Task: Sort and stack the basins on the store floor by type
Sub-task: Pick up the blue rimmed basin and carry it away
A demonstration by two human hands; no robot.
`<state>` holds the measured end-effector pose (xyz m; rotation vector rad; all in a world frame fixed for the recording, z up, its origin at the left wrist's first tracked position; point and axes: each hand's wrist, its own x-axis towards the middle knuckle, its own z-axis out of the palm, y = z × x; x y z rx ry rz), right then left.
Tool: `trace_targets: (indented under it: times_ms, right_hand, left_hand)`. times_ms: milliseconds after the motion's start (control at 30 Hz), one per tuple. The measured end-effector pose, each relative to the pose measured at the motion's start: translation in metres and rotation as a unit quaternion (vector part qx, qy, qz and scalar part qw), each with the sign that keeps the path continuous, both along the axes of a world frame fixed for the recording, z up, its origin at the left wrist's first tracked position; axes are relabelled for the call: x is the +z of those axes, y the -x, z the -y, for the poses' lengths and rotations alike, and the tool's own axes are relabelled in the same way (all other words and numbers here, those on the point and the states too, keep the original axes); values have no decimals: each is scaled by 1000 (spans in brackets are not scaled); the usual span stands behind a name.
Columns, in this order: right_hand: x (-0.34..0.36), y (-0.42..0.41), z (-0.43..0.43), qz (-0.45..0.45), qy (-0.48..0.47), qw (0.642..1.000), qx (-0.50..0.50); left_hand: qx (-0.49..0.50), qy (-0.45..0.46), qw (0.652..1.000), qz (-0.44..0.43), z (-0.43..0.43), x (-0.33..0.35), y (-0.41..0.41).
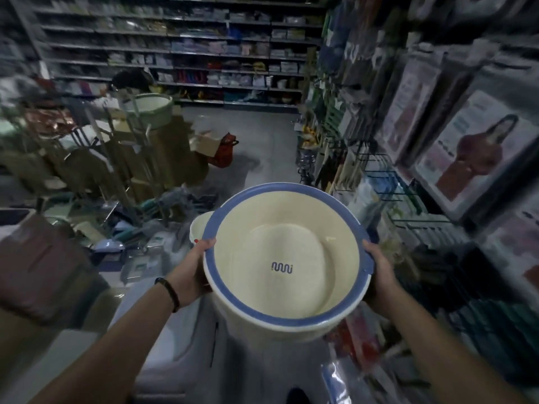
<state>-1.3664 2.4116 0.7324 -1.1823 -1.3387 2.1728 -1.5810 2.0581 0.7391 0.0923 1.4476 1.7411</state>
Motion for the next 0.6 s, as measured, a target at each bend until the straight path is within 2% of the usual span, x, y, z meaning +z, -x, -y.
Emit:
trace_targets:
  times_ms: [67, 233, 333, 400, 533, 600]
  right_hand:
    - [-6, 50, -36, -7, 12, 999, 33]
    - [6, 175, -106, 22, -27, 994, 104]
    - [0, 250, -140, 21, -4, 991, 130]
    - [-9, 298, -159, 37, -24, 988, 150]
    - [-35, 400, -197, 69, -36, 981, 180]
    - [-50, 453, -213, 115, -25, 977, 178]
  left_hand:
    - [31, -2, 999, 9, -29, -12, 38]
    - [92, -14, 995, 46, -93, -24, 123]
    - [121, 1, 989, 89, -117, -39, 177]
    - [138, 6, 984, 109, -124, -65, 216]
    - [118, 14, 984, 131, -150, -106, 285]
    - [119, 38, 984, 128, -159, -122, 322]
